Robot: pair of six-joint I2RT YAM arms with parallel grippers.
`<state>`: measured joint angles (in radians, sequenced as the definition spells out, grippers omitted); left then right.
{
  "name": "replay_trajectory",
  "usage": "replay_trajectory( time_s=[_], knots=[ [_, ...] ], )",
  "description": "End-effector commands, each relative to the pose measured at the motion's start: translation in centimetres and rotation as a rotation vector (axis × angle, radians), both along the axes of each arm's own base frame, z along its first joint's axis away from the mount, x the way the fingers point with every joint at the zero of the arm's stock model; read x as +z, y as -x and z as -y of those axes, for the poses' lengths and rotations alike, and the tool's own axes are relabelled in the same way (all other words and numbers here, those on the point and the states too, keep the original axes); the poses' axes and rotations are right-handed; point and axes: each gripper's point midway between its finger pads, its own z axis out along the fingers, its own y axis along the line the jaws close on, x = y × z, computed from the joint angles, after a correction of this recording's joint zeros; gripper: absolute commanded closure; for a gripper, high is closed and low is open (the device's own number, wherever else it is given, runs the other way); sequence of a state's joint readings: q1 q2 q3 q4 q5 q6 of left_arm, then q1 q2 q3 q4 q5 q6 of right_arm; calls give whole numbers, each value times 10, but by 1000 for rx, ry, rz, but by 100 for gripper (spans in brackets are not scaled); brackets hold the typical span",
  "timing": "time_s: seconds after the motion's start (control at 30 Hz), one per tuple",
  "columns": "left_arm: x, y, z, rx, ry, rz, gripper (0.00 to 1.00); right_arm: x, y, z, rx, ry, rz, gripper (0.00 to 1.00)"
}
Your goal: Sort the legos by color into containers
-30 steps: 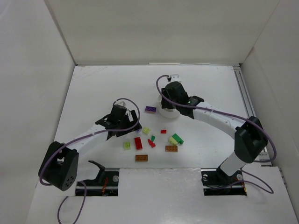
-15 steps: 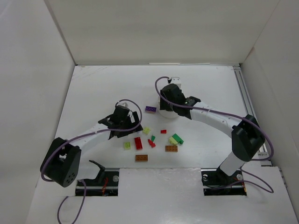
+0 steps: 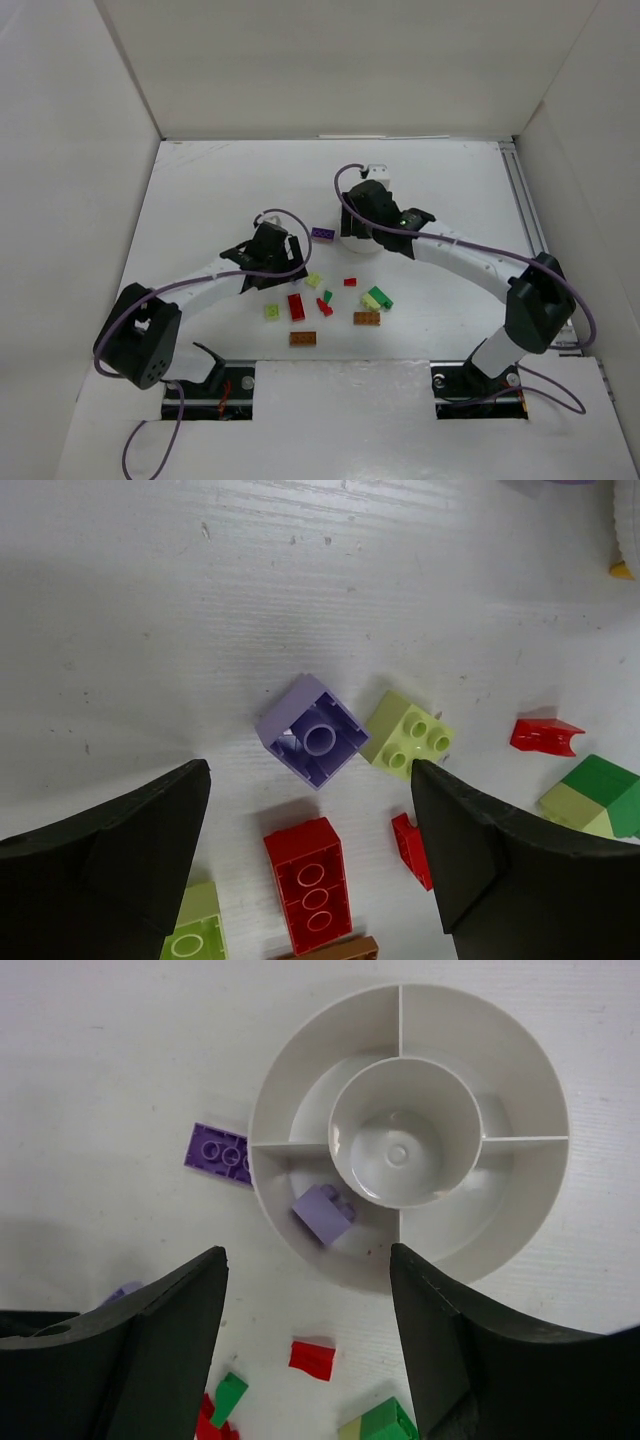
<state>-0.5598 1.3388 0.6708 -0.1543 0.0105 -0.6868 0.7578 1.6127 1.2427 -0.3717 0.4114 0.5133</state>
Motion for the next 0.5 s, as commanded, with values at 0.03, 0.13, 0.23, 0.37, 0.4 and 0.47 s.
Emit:
replay_trajectory(
  time_s=[0.03, 0.13, 0.23, 0.37, 0.4, 0.47],
  knots=[
    [6, -12, 2, 23, -33, 25, 24, 32, 13, 9, -7, -43, 68, 29],
    [2, -14, 1, 39, -55, 21, 34, 33, 22, 23, -21, -33, 75, 29],
    [-3, -16, 2, 41, -81, 20, 41, 37, 29, 36, -40, -27, 91, 29],
    [-11, -15, 5, 30, -118, 4, 56, 34, 39, 51, -66, -11, 92, 29],
    [-12, -18, 5, 34, -128, 3, 58, 33, 42, 56, -82, -7, 88, 29],
    [-17, -13, 5, 24, -140, -14, 62, 37, 42, 57, -94, -18, 98, 29]
  ],
)
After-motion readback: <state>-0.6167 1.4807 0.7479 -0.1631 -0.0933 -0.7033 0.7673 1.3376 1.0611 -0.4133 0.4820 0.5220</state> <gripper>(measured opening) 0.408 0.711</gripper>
